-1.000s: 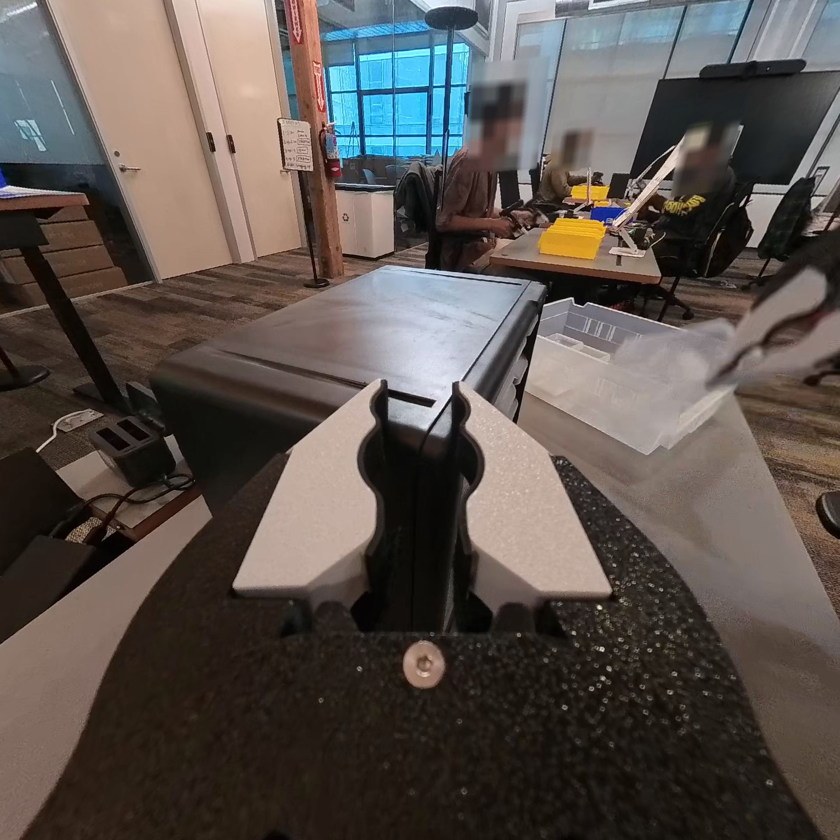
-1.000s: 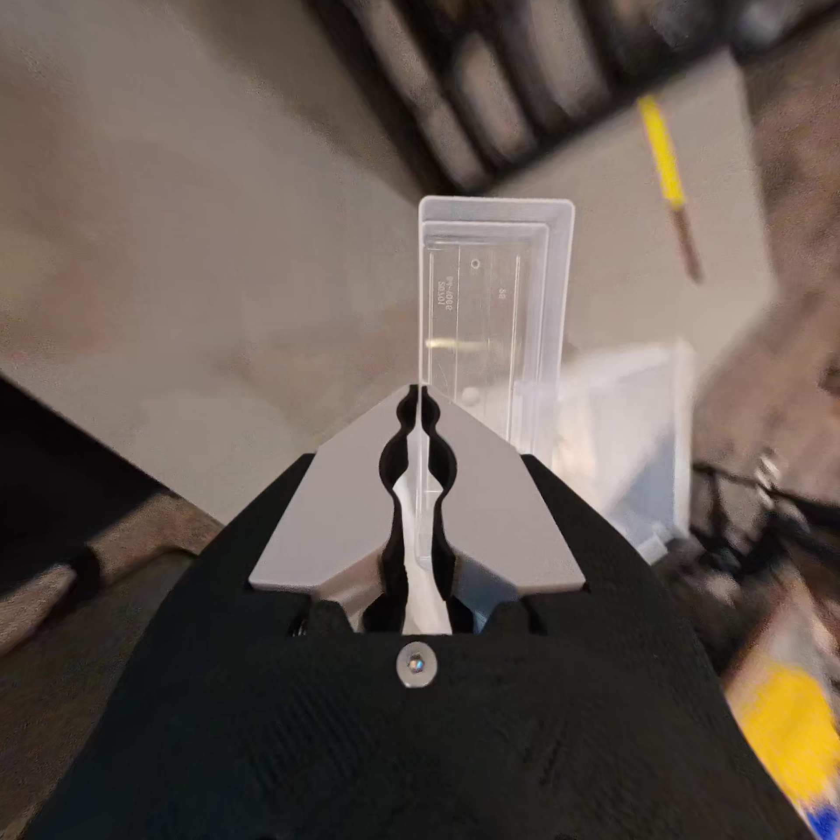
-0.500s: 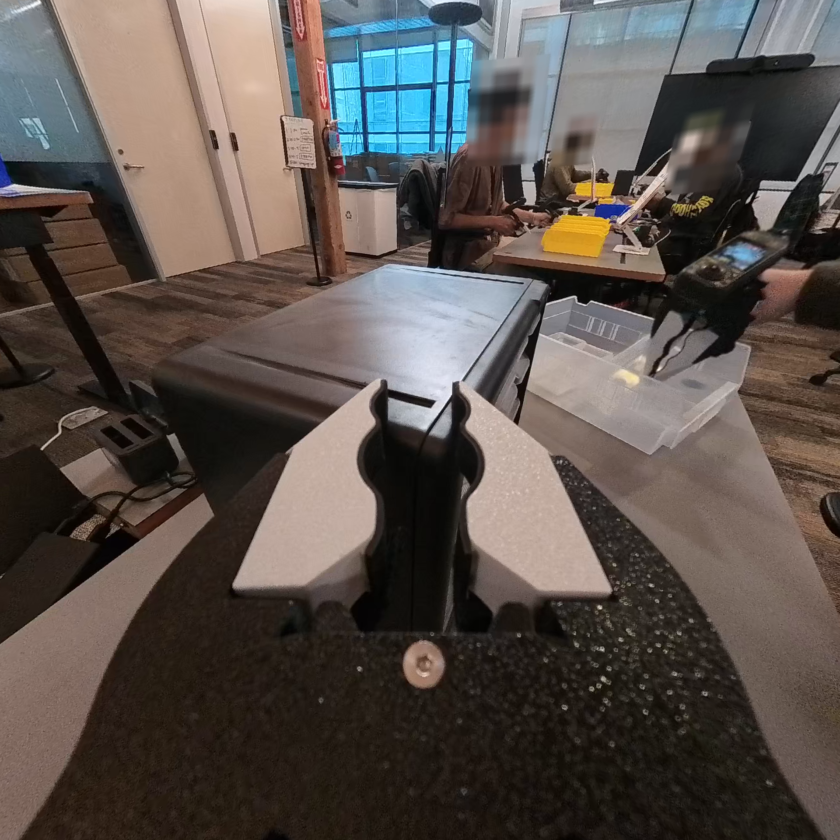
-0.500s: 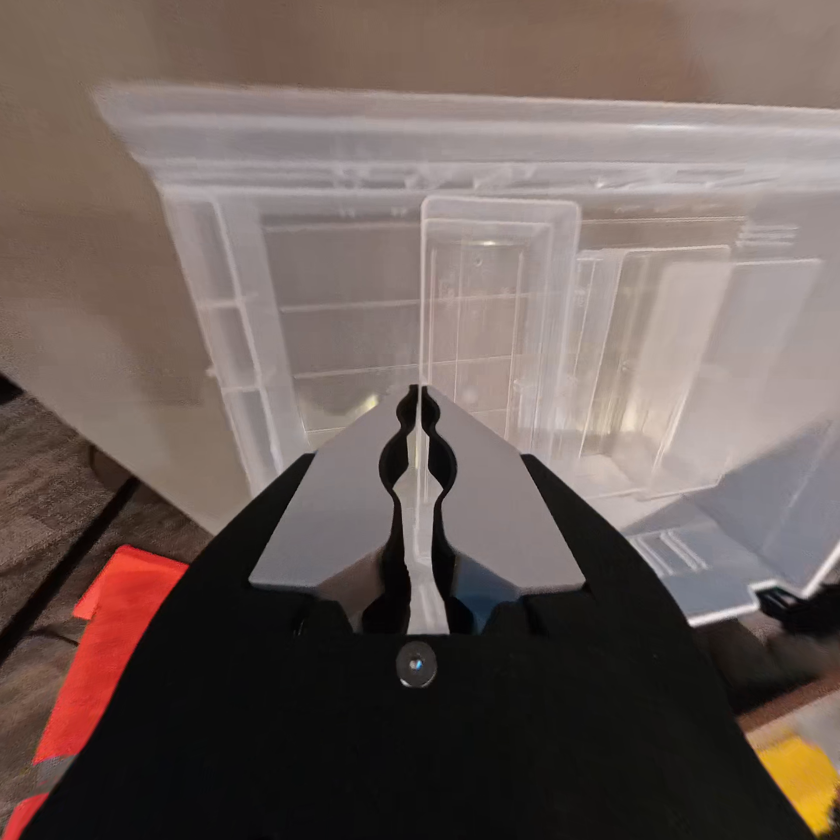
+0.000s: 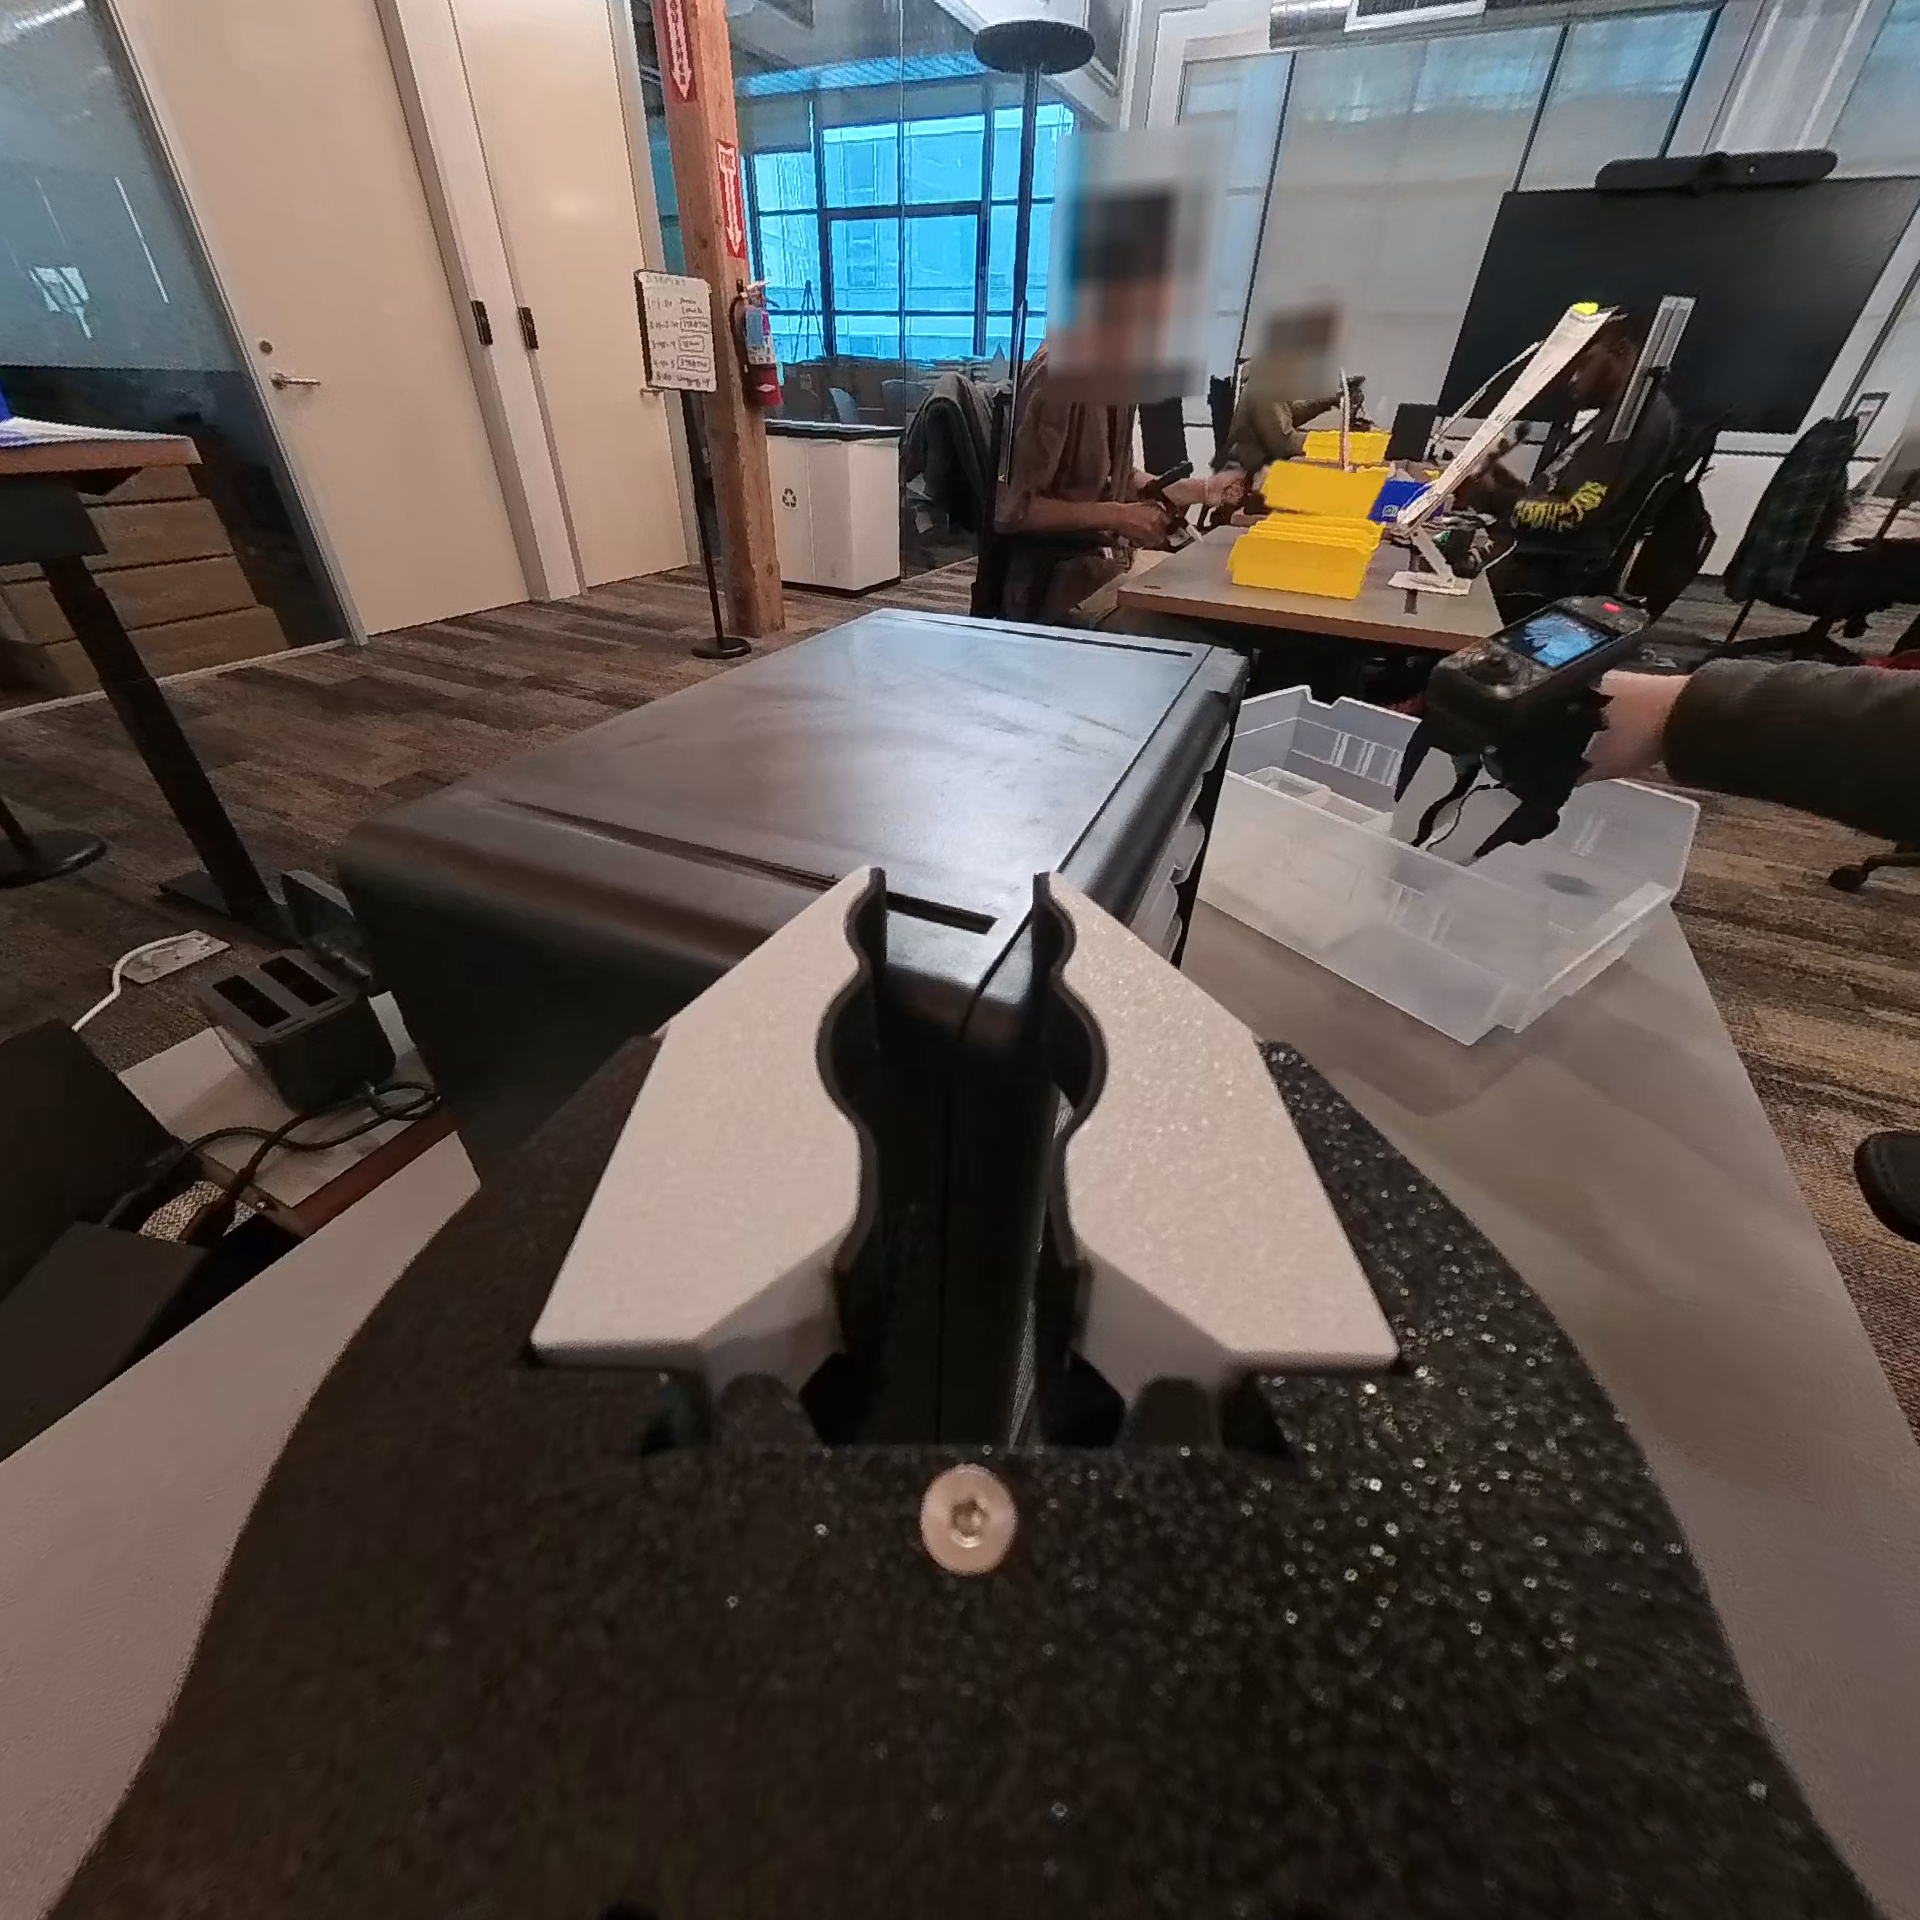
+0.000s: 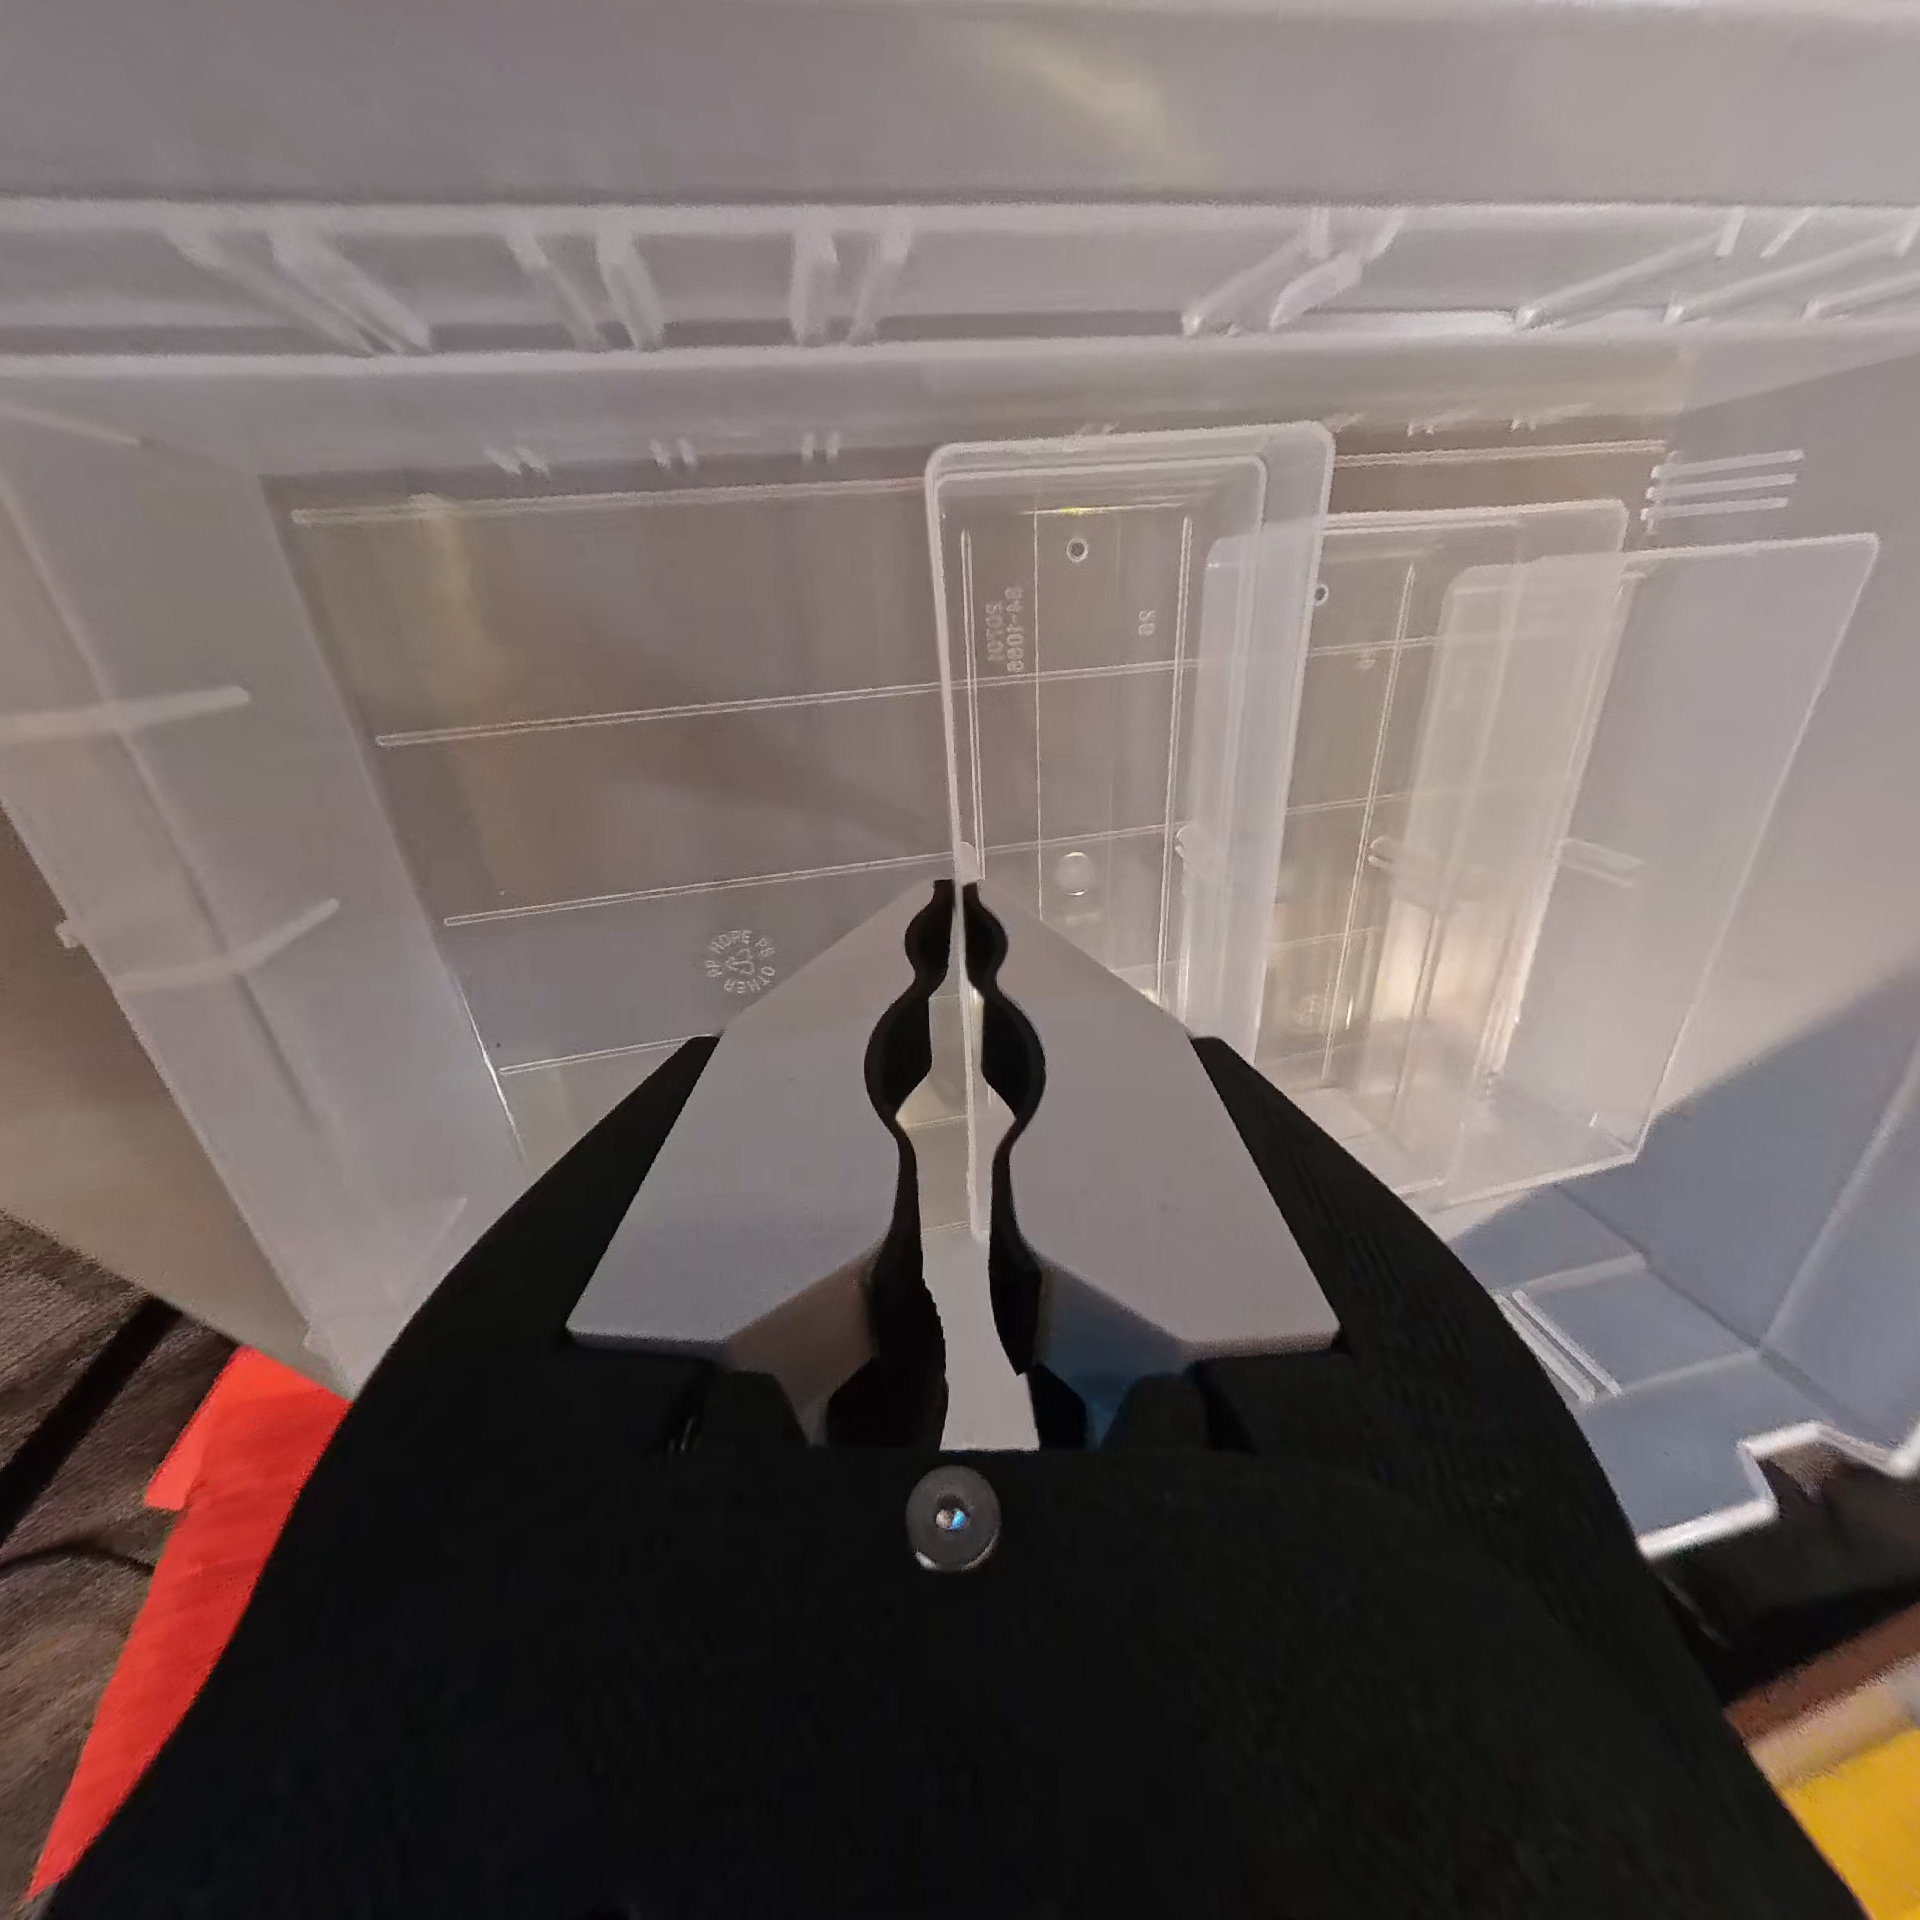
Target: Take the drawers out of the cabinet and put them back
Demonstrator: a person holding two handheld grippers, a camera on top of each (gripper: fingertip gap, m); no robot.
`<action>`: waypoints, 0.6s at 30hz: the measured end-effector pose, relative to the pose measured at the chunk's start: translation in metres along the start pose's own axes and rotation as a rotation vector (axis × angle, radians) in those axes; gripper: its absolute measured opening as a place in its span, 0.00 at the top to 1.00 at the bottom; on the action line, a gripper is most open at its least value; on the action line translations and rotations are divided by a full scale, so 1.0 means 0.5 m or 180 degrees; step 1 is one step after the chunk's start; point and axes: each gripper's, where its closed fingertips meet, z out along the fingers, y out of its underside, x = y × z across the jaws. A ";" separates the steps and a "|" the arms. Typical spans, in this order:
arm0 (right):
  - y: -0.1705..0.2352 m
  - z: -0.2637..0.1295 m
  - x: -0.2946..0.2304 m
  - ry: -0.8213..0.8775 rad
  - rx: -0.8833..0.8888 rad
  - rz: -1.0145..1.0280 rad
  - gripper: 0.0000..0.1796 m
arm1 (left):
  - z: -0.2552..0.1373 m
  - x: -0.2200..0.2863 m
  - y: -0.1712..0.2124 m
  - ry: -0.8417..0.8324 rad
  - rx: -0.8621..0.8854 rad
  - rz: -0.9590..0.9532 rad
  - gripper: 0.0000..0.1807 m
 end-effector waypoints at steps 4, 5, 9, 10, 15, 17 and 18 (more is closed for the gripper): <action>0.007 -0.001 0.004 0.0140 -0.0171 0.0106 0.84 | 0.000 0.000 0.000 0.0000 0.0005 -0.0011 0.86; 0.005 -0.010 0.010 0.0224 -0.0136 0.0152 0.79 | 0.000 0.000 0.000 0.0000 0.0004 -0.0011 0.86; -0.042 -0.117 0.075 0.1125 0.0407 0.0474 0.70 | 0.000 0.000 0.000 -0.0006 -0.0003 -0.0003 0.86; -0.065 -0.167 0.095 0.1550 0.0601 0.0543 0.71 | 0.000 0.000 0.000 -0.0004 -0.0003 -0.0005 0.86; -0.300 -0.349 0.002 0.2545 0.2003 0.0364 0.82 | 0.000 0.000 0.000 0.0001 0.0007 -0.0011 0.86; -0.388 -0.348 -0.056 0.2774 0.2055 -0.0056 0.81 | 0.000 0.000 0.000 -0.0005 0.0005 -0.0006 0.86; -0.423 -0.340 -0.076 0.2969 0.2001 -0.0285 0.82 | 0.000 0.000 0.000 -0.0008 0.0002 -0.0004 0.86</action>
